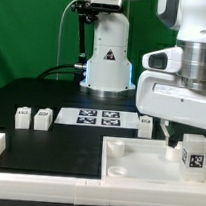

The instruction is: Assemble one leg

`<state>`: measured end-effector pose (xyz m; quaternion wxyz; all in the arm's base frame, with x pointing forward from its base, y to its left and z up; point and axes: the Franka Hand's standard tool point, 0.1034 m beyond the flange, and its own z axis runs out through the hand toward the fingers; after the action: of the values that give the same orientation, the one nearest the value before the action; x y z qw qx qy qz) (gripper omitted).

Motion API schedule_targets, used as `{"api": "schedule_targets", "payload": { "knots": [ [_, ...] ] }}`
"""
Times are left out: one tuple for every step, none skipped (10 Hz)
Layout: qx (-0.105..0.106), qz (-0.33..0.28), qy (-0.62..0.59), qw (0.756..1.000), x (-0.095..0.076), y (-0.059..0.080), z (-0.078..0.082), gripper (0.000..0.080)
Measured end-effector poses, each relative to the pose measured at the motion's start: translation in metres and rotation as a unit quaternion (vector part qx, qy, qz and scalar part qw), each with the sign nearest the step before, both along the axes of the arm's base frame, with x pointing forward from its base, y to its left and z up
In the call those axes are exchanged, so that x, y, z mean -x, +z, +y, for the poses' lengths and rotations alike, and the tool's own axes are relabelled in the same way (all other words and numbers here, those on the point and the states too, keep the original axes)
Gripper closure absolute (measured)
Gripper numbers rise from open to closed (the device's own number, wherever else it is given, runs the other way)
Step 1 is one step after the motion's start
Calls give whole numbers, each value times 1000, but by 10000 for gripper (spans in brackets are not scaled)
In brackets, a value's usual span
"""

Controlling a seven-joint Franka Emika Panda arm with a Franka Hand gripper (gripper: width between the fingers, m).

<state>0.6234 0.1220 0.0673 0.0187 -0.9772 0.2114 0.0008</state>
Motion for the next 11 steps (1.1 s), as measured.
{"api": "schedule_targets", "payload": {
  "knots": [
    [1, -2, 49, 999, 0, 0, 0, 150],
    [2, -4, 104, 995, 0, 0, -1, 150],
    [2, -6, 145, 989, 0, 0, -1, 150],
    [2, -7, 170, 985, 0, 0, -1, 150],
    [2, -6, 165, 986, 0, 0, -1, 150],
    [2, -6, 165, 986, 0, 0, -1, 150],
    [2, -6, 165, 986, 0, 0, -1, 276],
    [2, -6, 165, 986, 0, 0, -1, 415],
    [2, -6, 165, 986, 0, 0, -1, 512],
    [1, -6, 150, 989, 0, 0, -1, 512],
    [1, -6, 147, 989, 0, 0, -1, 511]
  ]
}}
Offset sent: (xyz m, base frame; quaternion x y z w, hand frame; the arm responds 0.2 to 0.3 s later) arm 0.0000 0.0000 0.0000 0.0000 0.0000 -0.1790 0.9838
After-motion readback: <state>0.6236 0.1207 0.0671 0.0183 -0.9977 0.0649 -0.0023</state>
